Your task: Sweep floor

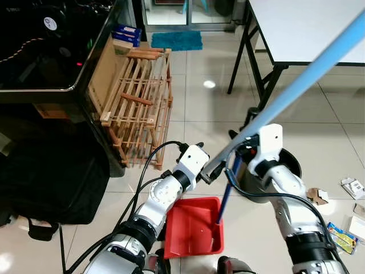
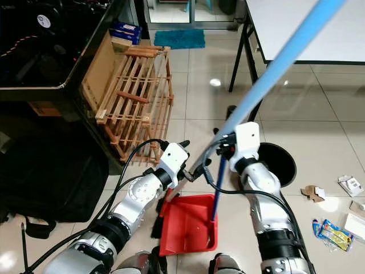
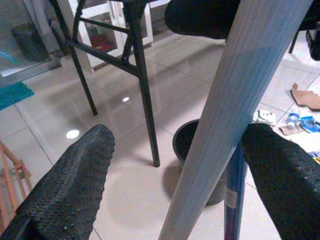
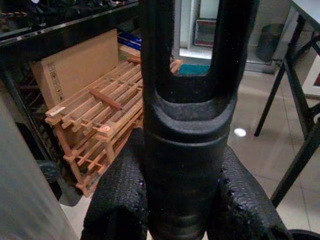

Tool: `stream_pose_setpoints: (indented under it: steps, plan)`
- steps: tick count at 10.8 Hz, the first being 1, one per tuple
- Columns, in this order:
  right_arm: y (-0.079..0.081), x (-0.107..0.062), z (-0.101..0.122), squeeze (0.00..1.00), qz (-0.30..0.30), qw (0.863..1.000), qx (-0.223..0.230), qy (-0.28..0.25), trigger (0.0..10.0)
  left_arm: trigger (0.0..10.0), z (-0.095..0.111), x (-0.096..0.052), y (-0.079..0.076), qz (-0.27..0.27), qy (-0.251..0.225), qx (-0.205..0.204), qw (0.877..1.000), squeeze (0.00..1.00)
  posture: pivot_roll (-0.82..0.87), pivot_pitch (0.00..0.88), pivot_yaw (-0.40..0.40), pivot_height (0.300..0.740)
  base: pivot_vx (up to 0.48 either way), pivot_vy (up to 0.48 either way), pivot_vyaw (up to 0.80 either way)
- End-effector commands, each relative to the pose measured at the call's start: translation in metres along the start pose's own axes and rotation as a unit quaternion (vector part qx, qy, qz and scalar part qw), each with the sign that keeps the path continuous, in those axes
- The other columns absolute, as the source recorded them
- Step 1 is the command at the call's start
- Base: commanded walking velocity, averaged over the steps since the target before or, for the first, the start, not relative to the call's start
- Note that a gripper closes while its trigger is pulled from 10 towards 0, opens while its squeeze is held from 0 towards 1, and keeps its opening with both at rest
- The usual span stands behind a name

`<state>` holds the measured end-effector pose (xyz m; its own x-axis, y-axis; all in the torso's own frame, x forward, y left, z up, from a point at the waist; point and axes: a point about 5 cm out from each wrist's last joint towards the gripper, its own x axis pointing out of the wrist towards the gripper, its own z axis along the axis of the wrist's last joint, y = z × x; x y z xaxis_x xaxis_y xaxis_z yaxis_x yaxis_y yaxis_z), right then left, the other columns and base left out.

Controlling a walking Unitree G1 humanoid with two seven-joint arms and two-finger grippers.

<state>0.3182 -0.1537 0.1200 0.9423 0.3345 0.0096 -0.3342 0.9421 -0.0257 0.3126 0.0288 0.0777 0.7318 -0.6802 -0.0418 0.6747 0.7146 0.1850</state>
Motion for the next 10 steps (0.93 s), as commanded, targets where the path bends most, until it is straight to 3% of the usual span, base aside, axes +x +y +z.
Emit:
stream_pose_setpoints:
  steps: [1,4,8,10]
  plan:
    - [0.003,0.005,0.009,0.0,0.009,1.0,0.004,-0.017,10.0,10.0,0.0,0.001,0.001,0.004,0.0,0.004,1.0,0.0,-0.26,0.163,0.047,0.74,0.0,0.0,0.0]
    - [0.012,0.011,0.013,0.0,0.026,0.999,0.007,-0.023,10.0,10.0,-0.001,0.0,0.003,0.016,0.005,0.012,1.0,0.0,-0.26,0.174,0.033,0.74,0.0,0.0,0.0]
    - [0.017,0.014,0.015,0.0,0.044,0.999,0.007,-0.022,10.0,10.0,0.002,-0.005,0.017,0.072,-0.002,0.033,0.997,0.0,-0.26,0.194,0.009,0.74,0.0,0.0,0.0]
    - [0.025,0.018,0.016,0.0,0.058,0.998,0.01,-0.022,10.0,10.0,-0.001,-0.015,0.024,0.089,-0.004,0.053,0.995,0.0,-0.25,0.197,0.002,0.74,0.0,0.0,0.0]
